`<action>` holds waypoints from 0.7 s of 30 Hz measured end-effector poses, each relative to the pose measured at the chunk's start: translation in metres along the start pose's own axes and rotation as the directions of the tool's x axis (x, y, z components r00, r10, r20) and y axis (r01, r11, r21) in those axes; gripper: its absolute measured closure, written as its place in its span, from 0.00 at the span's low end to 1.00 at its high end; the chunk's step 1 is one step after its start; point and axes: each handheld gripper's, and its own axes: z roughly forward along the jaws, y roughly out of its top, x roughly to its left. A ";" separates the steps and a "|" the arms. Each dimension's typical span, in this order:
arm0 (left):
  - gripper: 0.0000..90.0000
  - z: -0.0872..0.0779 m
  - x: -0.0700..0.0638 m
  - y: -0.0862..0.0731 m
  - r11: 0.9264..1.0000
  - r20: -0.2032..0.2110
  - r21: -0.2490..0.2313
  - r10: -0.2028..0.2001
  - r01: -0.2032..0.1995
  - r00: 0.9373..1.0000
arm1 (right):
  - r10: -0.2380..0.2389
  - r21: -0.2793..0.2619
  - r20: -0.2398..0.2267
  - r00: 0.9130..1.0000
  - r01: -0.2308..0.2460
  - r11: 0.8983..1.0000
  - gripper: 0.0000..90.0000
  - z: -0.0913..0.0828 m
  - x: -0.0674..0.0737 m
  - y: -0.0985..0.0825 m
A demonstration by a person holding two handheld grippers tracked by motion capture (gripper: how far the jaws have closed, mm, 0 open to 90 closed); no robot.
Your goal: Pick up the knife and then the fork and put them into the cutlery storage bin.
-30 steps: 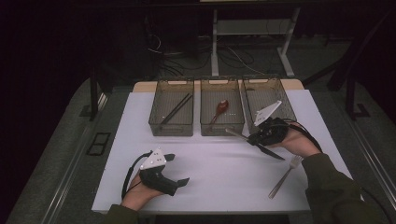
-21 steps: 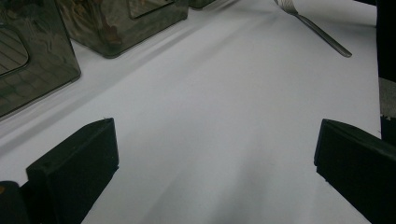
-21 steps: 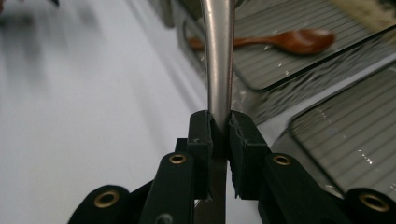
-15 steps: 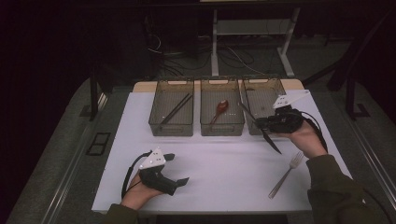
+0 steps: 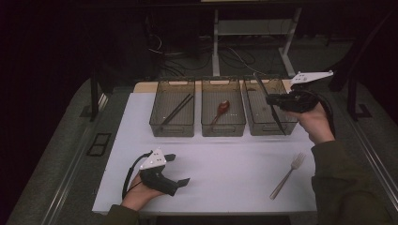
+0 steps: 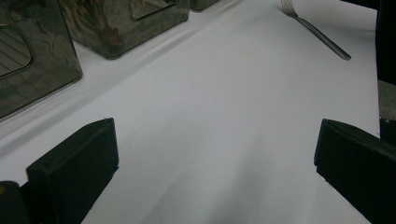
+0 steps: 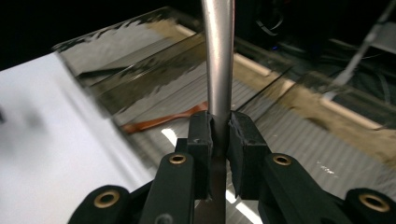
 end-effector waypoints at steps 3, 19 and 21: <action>0.00 0.000 0.000 0.000 1.000 0.002 0.005 0.002 -0.002 1.000 | 0.010 -0.016 0.033 0.999 -0.010 1.000 0.87 0.000 -0.009 0.007; 0.00 -0.002 -0.001 0.000 1.000 0.008 -0.002 0.004 -0.003 1.000 | 0.128 -0.087 0.195 0.972 -0.113 0.990 0.87 0.016 -0.062 0.010; 0.00 -0.002 -0.001 0.001 1.000 0.009 -0.003 0.003 -0.003 1.000 | 0.141 -0.086 0.200 0.970 -0.126 0.988 0.87 0.018 -0.065 0.007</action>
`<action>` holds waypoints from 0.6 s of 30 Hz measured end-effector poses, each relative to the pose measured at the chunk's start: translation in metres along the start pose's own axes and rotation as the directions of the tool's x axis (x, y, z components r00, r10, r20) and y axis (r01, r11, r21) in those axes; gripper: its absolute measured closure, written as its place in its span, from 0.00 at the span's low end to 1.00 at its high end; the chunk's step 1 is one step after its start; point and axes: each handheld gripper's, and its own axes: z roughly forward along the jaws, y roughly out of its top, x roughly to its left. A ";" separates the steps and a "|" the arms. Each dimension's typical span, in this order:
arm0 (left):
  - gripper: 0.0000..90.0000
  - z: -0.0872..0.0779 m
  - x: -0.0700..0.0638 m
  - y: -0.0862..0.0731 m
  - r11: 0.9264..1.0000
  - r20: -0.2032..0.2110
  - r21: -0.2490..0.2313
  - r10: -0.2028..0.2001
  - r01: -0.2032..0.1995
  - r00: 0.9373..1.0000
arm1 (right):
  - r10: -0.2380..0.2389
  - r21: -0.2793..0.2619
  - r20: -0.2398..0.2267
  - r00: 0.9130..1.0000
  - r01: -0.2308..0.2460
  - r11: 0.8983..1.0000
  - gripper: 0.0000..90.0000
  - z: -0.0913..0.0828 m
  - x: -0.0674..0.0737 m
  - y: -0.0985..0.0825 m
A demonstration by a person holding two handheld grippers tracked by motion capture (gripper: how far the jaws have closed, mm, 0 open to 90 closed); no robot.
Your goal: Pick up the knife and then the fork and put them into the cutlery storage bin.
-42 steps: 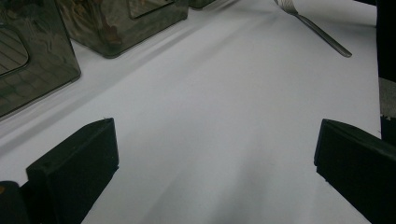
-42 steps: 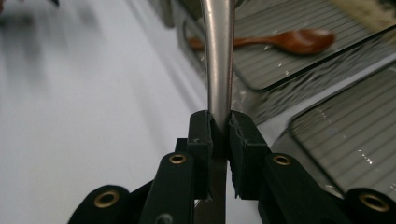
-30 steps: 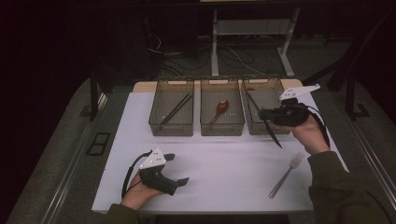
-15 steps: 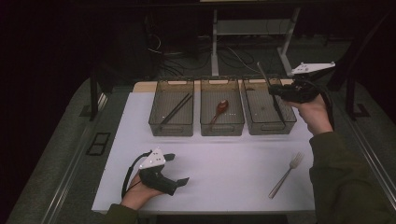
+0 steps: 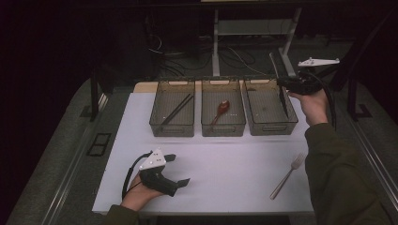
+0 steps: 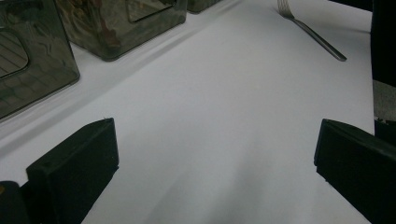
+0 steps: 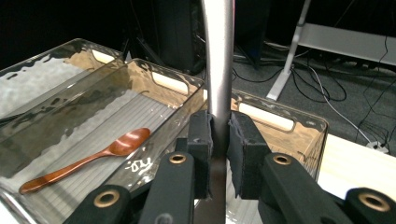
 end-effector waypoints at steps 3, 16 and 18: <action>0.00 0.000 -0.001 0.000 1.000 0.002 0.003 0.002 -0.002 1.000 | 0.002 0.006 0.008 1.000 -0.002 1.000 0.87 0.005 -0.003 -0.004; 0.00 0.001 -0.001 0.000 1.000 0.009 0.006 0.003 -0.003 1.000 | 0.013 0.128 0.024 1.000 -0.016 0.992 0.87 0.031 -0.014 -0.036; 0.00 0.002 -0.001 0.000 1.000 0.011 0.007 0.005 -0.005 1.000 | 0.012 0.153 0.026 1.000 -0.015 0.988 0.87 0.034 -0.015 -0.038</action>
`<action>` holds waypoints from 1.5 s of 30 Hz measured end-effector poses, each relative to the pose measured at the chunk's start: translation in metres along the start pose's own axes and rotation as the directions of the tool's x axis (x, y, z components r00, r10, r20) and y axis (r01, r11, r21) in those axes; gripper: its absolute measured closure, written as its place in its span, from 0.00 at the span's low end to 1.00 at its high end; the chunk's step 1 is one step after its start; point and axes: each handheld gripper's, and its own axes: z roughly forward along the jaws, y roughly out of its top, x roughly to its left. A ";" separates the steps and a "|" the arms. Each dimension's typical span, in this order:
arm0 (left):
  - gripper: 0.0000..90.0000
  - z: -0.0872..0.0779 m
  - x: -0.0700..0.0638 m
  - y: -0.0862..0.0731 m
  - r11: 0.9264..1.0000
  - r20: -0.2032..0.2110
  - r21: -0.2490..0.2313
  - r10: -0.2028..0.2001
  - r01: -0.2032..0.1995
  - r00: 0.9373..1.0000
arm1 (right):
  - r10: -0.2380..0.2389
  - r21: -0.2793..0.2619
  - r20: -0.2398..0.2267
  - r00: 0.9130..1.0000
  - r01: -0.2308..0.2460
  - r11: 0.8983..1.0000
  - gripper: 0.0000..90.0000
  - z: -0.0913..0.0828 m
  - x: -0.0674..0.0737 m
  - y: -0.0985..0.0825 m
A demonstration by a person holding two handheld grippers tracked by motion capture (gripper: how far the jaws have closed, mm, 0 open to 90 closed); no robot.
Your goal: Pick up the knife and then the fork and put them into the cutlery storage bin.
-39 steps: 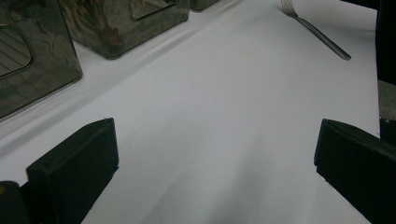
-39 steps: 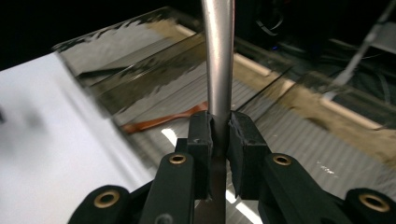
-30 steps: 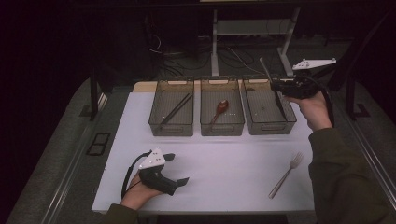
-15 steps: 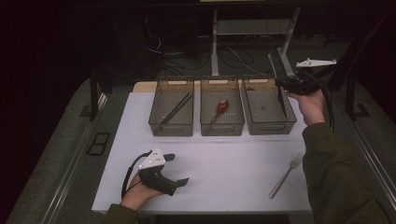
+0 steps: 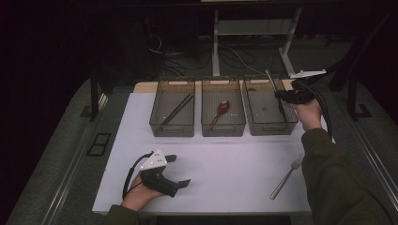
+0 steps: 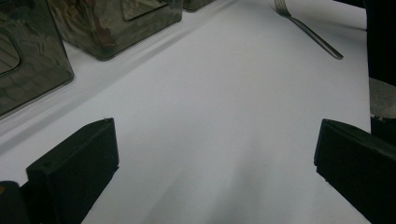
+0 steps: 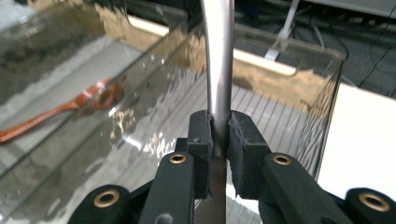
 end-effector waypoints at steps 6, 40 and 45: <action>0.00 0.001 -0.001 0.000 1.000 0.006 0.001 0.001 -0.001 1.000 | -0.004 0.052 0.005 1.000 0.003 0.999 0.87 0.006 -0.001 -0.002; 0.00 0.001 -0.002 0.001 1.000 0.008 0.003 0.004 -0.004 1.000 | 0.020 0.042 -0.092 0.996 -0.016 0.999 0.55 0.002 0.014 -0.001; 0.00 -0.001 -0.002 0.000 1.000 0.003 0.002 0.001 -0.001 1.000 | 0.018 0.000 -0.129 0.992 -0.018 1.000 0.48 -0.014 0.020 -0.002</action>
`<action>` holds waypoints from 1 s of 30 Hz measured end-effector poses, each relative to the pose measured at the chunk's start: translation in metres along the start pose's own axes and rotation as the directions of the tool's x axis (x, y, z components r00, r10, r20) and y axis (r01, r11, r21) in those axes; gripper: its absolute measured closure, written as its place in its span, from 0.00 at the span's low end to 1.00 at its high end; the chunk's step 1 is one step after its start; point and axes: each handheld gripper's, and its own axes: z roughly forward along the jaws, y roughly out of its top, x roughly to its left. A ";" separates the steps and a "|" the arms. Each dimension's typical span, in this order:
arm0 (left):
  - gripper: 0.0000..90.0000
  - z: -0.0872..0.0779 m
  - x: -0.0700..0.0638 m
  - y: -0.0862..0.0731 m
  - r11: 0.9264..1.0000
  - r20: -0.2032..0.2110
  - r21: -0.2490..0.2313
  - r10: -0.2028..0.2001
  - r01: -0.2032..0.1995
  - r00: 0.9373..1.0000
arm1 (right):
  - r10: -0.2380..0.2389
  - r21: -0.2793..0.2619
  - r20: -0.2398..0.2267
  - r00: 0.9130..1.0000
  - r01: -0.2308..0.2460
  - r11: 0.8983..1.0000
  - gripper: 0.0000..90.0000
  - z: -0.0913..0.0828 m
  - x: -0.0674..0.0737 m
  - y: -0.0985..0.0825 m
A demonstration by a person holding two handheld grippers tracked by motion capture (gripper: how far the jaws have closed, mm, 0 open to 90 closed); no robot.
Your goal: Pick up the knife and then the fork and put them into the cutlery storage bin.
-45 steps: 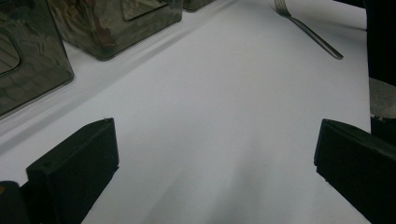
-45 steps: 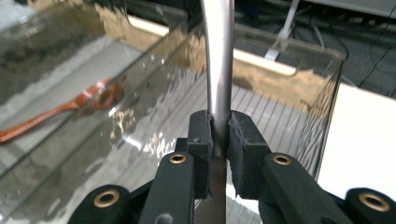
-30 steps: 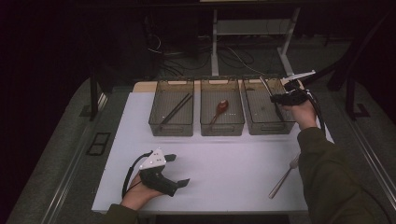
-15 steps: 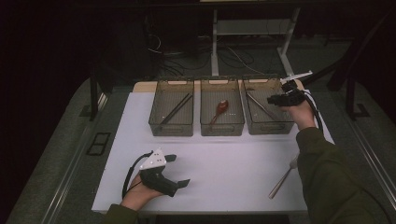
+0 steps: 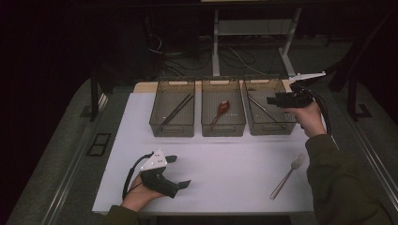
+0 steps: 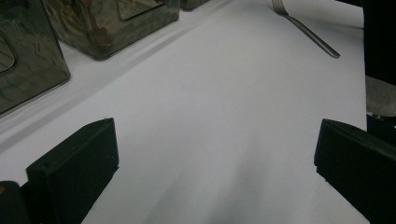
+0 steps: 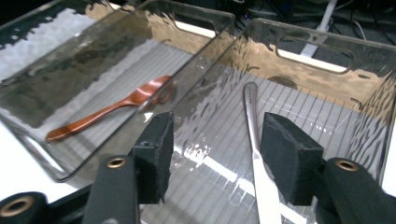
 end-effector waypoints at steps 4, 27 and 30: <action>0.00 -0.001 0.000 0.000 1.000 -0.001 -0.002 -0.001 0.001 1.000 | -0.017 -0.019 -0.008 1.000 0.016 1.000 0.43 -0.012 0.008 -0.005; 0.00 0.002 -0.001 -0.001 1.000 0.000 0.003 -0.004 0.004 1.000 | -0.082 -0.082 -0.098 0.992 0.074 0.994 0.40 -0.058 0.049 -0.053; 0.00 0.002 0.000 0.000 1.000 0.000 0.005 -0.004 0.004 1.000 | -0.082 -0.089 -0.103 0.991 0.073 0.993 0.40 -0.062 0.051 -0.061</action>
